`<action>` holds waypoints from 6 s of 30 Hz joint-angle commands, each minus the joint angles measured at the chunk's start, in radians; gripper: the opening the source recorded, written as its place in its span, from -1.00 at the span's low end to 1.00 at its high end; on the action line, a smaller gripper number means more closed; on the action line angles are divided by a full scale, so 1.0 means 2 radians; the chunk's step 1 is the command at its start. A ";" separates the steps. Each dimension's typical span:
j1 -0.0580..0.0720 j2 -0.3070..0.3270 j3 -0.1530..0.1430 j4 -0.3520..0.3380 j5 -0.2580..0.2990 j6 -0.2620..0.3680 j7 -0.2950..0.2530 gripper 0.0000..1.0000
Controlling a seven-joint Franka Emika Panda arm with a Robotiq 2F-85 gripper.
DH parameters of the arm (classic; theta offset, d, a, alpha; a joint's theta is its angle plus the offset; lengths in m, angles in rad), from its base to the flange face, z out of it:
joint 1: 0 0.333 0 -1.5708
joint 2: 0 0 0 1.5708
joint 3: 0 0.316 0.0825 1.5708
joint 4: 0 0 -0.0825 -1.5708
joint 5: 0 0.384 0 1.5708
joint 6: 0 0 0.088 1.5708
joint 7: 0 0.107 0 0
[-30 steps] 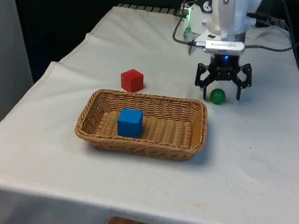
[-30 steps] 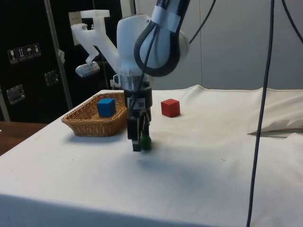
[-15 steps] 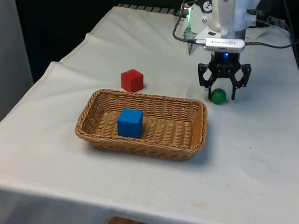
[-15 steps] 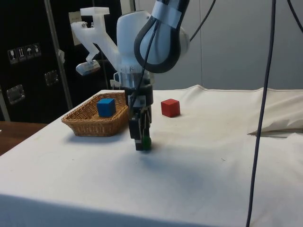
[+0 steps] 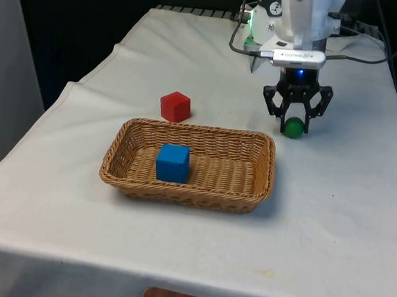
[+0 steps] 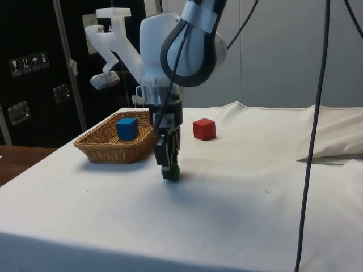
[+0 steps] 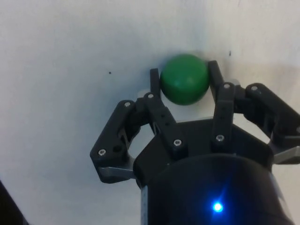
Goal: Place all non-red objects into the basket.
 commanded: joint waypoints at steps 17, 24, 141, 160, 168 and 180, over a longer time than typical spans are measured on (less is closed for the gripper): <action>-0.006 -0.081 -0.014 -0.006 0.000 -0.079 -0.008 -1.00; -0.008 -0.100 -0.019 -0.006 0.005 -0.099 -0.011 -1.00; -0.026 0.109 -0.094 0.290 0.074 -0.161 -0.107 1.00; -0.024 0.032 -0.094 0.242 0.072 -0.183 -0.106 1.00; -0.023 -0.006 -0.094 0.209 0.071 -0.186 -0.105 1.00; -0.021 -0.058 -0.092 0.156 0.074 -0.184 -0.107 1.00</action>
